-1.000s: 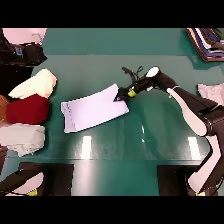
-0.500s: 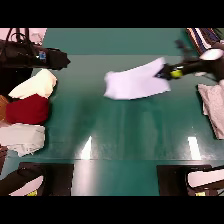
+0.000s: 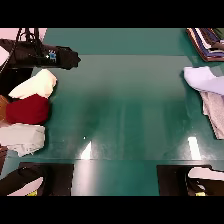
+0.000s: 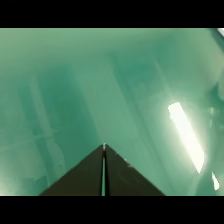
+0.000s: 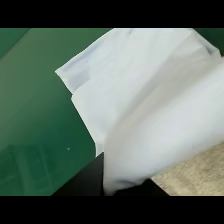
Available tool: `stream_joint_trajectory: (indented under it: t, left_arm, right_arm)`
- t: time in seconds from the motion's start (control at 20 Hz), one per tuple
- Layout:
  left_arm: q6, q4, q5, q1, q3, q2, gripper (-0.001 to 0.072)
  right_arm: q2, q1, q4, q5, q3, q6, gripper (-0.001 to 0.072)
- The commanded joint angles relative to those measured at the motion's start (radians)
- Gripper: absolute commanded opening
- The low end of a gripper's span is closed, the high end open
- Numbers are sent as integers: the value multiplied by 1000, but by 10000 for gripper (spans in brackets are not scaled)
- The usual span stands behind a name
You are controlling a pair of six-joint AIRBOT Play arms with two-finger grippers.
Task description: Fold the shirts.
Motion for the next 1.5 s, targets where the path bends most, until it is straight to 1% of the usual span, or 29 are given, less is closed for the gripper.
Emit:
stream_joint_trajectory:
  t: [0.0,0.2,0.35,0.55,0.65,0.85,0.9,1.0,1.05,1.1,1.15,1.2,1.35,1.45]
  left_arm:
    - [-14,1,10,-3,0,0,33]
    - [-13,4,13,-3,0,0,32]
    - [-13,4,6,-3,0,0,33]
    - [-12,5,6,-3,0,0,33]
    - [-12,6,6,-2,0,0,33]
    - [-5,9,5,-2,0,0,33]
    - [-5,9,6,-3,0,0,33]
    - [-4,9,6,-3,0,0,33]
    - [-4,9,6,-3,0,0,33]
    - [-4,9,5,-3,0,0,33]
    - [-5,8,5,-2,0,0,33]
    - [-5,8,5,-3,0,0,33]
    - [-5,8,5,-3,0,0,33]
    - [-5,8,6,-3,0,0,33]
  right_arm:
    - [-1,-71,1,-34,6,8,14]
    - [-1,-53,1,-17,141,9,14]
    - [-1,-56,-2,51,267,19,13]
    - [1,-99,-3,150,335,46,14]
    - [18,-124,-11,198,309,45,14]
    - [104,-194,-13,224,150,45,14]
    - [129,-218,-34,240,102,44,14]
    - [179,-258,-161,269,10,44,15]
    - [201,-275,-237,286,-34,44,63]
    - [224,-294,-318,292,-85,44,339]
    - [243,-312,-370,291,-129,44,577]
    - [262,-339,-403,295,-167,44,651]
    - [313,-391,-385,305,-212,44,651]
    - [349,-366,-325,275,-211,44,650]
